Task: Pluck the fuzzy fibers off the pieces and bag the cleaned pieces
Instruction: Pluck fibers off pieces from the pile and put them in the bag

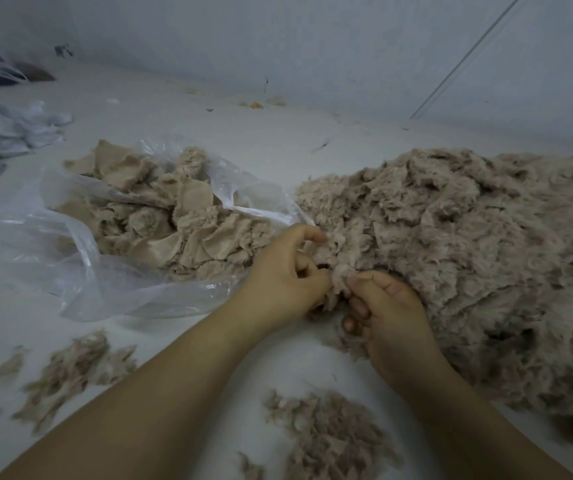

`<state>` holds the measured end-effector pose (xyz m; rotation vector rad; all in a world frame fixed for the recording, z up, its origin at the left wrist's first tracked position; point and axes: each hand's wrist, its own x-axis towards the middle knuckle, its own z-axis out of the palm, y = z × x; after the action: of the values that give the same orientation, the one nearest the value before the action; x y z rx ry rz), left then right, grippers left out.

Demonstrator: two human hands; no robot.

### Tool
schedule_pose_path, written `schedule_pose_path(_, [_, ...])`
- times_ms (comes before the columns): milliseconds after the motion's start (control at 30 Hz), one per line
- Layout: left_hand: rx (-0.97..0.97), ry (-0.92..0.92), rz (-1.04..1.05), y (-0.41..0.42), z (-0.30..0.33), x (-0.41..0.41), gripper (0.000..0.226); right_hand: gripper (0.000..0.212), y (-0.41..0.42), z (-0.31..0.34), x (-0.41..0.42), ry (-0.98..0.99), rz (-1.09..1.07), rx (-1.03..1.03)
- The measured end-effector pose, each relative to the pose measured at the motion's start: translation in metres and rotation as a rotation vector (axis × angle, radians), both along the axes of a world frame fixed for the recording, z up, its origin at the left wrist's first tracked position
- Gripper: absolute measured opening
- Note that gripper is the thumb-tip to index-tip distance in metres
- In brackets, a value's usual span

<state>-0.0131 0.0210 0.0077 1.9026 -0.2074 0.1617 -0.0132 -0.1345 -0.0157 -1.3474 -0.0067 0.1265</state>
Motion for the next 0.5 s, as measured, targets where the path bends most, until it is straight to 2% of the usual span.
schedule_pose_path(67, [0.242, -0.048, 0.079, 0.002, -0.003, 0.004, 0.05, 0.041, 0.0, -0.001, 0.0, -0.011, 0.013, 0.036])
schedule_pose_path(167, [0.459, -0.135, 0.097, -0.001, -0.002, 0.002, 0.014, 0.03, 0.0, -0.001, -0.001, -0.047, 0.031, -0.003])
schedule_pose_path(233, [0.511, -0.182, 0.121, -0.004, -0.004, 0.001, 0.021, 0.024, -0.001, -0.002, 0.0, -0.06, 0.037, -0.04])
schedule_pose_path(300, [0.54, -0.241, 0.136, -0.005, -0.004, 0.001, 0.019, 0.021, -0.002, -0.002, 0.0, -0.059, 0.046, -0.045])
schedule_pose_path(433, [0.558, -0.251, 0.031, -0.008, -0.005, -0.001, 0.023, 0.015, -0.001, -0.001, -0.002, -0.102, 0.118, -0.004])
schedule_pose_path(500, [0.521, -0.254, -0.002, -0.011, -0.009, -0.002, 0.016, 0.013, -0.002, 0.0, -0.003, -0.129, 0.137, -0.021])
